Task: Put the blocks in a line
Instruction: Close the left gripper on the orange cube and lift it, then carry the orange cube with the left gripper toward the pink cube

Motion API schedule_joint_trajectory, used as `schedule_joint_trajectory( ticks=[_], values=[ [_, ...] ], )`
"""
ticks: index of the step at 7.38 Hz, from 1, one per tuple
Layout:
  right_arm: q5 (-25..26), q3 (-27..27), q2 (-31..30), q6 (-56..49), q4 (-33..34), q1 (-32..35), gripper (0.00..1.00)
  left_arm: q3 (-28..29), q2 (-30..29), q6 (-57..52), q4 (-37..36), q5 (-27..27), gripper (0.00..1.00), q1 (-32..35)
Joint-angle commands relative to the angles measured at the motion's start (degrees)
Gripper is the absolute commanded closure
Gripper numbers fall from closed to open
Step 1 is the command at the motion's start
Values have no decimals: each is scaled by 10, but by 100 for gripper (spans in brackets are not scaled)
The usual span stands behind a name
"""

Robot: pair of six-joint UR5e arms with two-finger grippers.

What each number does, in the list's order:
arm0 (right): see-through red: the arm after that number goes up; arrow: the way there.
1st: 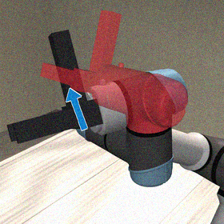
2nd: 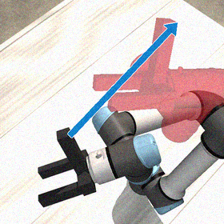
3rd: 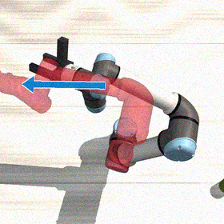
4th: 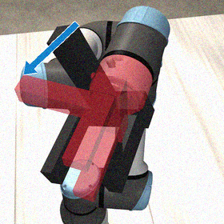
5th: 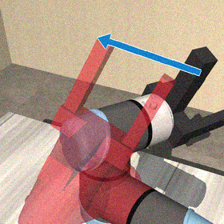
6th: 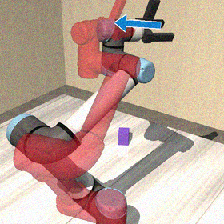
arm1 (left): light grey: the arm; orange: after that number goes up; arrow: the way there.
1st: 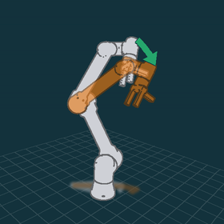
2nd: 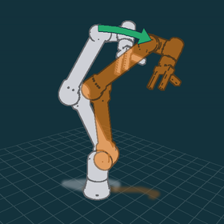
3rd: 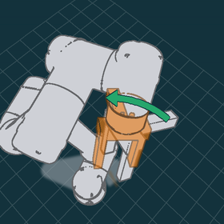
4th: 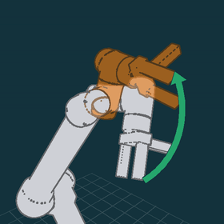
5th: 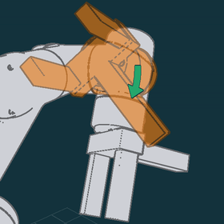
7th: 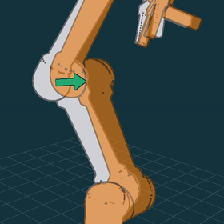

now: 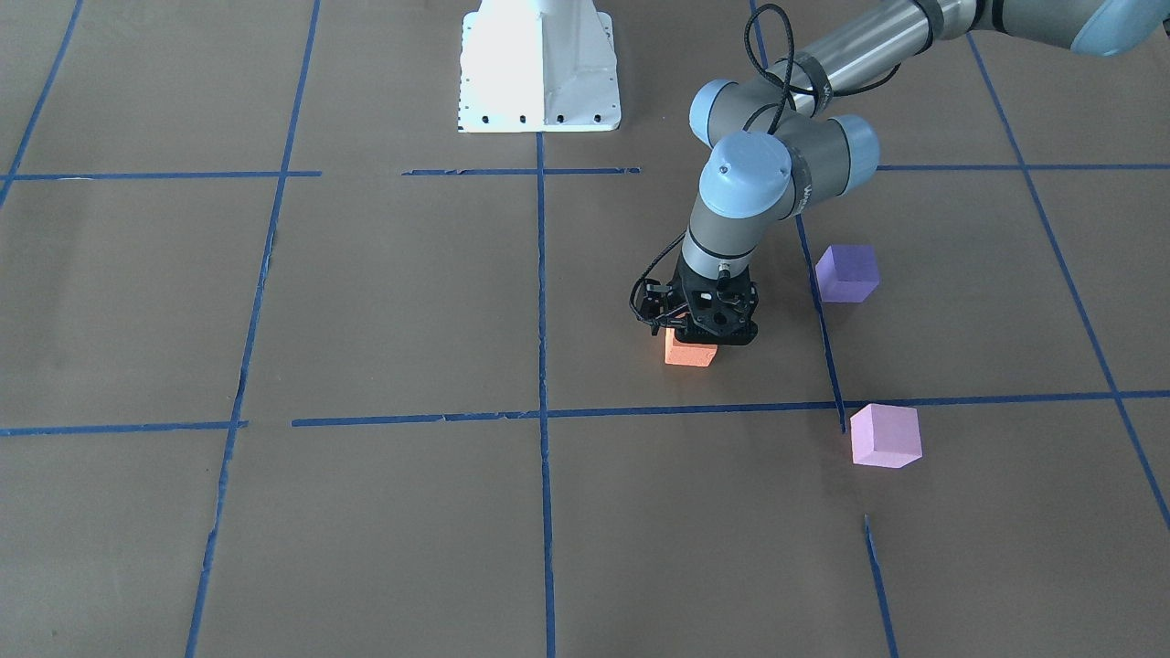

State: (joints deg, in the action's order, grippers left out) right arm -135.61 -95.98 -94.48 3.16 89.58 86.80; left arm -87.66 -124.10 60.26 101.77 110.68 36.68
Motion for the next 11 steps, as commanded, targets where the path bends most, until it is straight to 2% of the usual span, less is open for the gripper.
schedule_joint_trajectory(
  ticks=[1,2,3,6,7,11],
  values=[
    [0,0,0,0,0,0,0,0,2,-11,0,0,47,11],
    [0,0,0,0,0,0,0,-2,2,-11,-1,0,84,16],
    [0,0,0,0,0,0,0,-11,0,-16,-6,3,100,28],
    [1,0,0,0,0,0,0,-96,3,-84,-122,89,100,114],
    [0,0,0,0,0,0,0,-109,4,-84,-140,111,100,120],
    [0,0,0,0,0,0,0,-101,96,-139,-81,139,100,157]
  ],
)
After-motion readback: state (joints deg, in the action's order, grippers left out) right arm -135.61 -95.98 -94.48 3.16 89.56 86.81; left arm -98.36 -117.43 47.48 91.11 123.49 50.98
